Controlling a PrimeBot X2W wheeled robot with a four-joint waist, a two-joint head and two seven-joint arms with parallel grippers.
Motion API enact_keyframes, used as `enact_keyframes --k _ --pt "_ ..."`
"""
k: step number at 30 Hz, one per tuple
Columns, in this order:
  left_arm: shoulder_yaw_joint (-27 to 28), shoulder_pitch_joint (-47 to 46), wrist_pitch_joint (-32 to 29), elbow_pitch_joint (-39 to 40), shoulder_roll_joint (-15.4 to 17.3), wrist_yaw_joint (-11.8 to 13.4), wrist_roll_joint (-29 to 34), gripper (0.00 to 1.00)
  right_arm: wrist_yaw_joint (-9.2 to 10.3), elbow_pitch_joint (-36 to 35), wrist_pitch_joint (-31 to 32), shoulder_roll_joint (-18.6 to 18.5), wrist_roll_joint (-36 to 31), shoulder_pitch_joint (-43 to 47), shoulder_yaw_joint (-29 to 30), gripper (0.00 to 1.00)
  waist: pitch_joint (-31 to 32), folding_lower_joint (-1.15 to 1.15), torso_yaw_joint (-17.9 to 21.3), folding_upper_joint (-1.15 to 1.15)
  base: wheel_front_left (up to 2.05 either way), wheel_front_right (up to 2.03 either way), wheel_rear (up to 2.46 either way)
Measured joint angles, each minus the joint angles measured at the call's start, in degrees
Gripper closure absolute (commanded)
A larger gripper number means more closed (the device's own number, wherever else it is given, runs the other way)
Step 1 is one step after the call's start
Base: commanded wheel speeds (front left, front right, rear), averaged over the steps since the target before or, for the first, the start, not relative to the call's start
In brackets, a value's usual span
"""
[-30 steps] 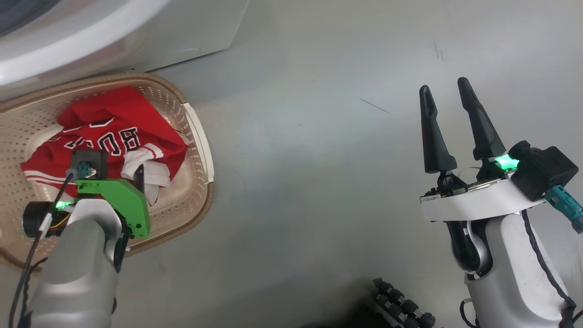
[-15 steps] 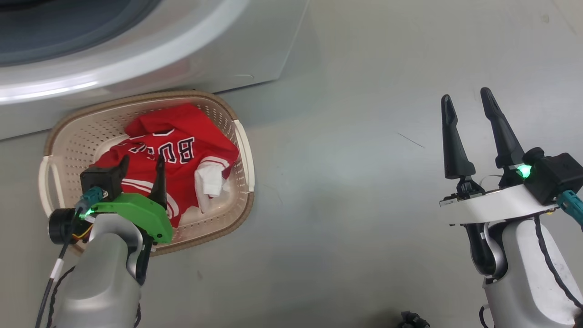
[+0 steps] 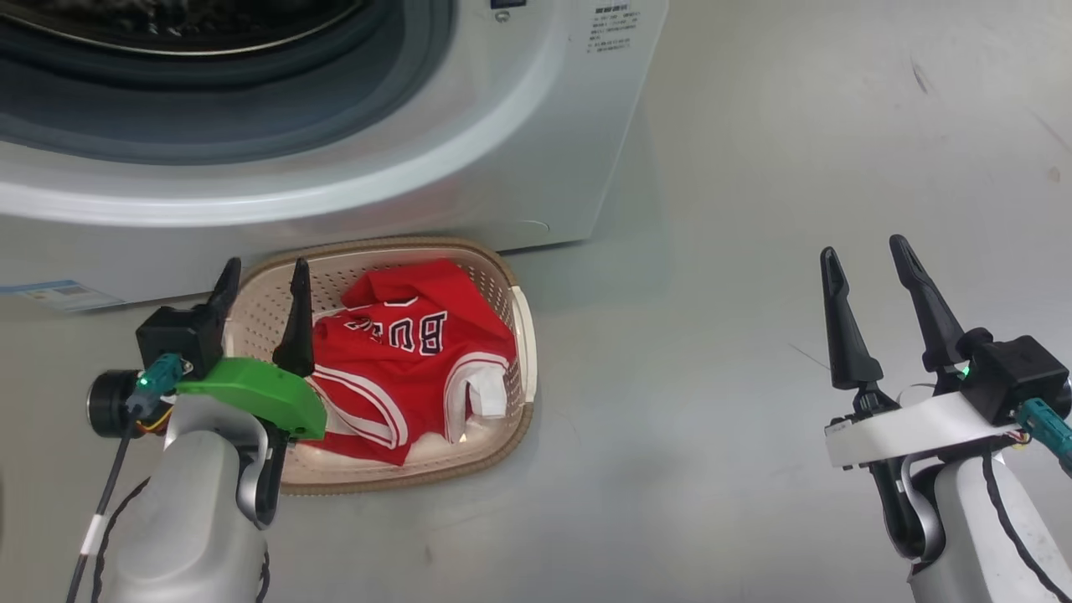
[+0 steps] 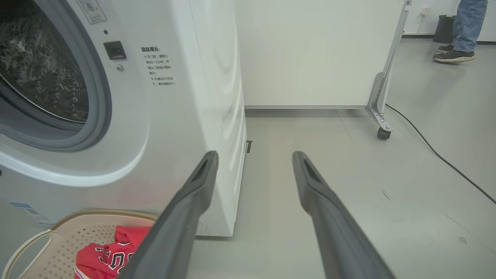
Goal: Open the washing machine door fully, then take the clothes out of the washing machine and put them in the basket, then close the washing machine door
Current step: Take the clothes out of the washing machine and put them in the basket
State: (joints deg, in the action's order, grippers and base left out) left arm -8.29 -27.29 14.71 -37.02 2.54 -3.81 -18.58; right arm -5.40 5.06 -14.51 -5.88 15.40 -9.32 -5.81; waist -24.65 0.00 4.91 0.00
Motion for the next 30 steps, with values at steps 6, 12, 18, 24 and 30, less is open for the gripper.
enact_keyframes --k 6,12,18,24,30 --pt "0.81 3.75 0.00 7.38 -0.02 0.70 1.09 0.00 0.00 0.90 0.01 -0.36 -0.49 2.75 0.26 0.00 4.97 0.00 -2.48 0.00 0.00 0.00 0.00" --pt "0.93 9.91 -0.01 12.10 -0.02 1.80 2.41 0.00 0.00 1.98 0.01 -0.29 -0.57 5.75 -0.16 0.00 10.07 0.00 -4.60 0.00 0.00 0.00 0.00" --pt "0.89 17.05 0.00 16.40 -0.01 3.00 3.53 0.00 0.59 2.21 0.01 0.47 -0.52 9.83 -0.18 0.00 15.72 0.00 -6.41 0.00 0.00 0.00 0.00" --pt "0.94 21.45 0.00 20.02 0.02 4.05 3.78 0.00 0.87 2.32 0.01 0.77 -0.47 12.76 -0.86 0.00 19.31 0.00 -7.42 0.00 0.00 0.00 0.00" --pt "0.80 24.95 0.00 22.35 0.08 4.60 4.25 0.00 1.36 1.98 0.01 0.85 -0.49 14.07 -1.21 0.00 21.17 0.00 -7.59 0.00 0.00 0.00 0.00"
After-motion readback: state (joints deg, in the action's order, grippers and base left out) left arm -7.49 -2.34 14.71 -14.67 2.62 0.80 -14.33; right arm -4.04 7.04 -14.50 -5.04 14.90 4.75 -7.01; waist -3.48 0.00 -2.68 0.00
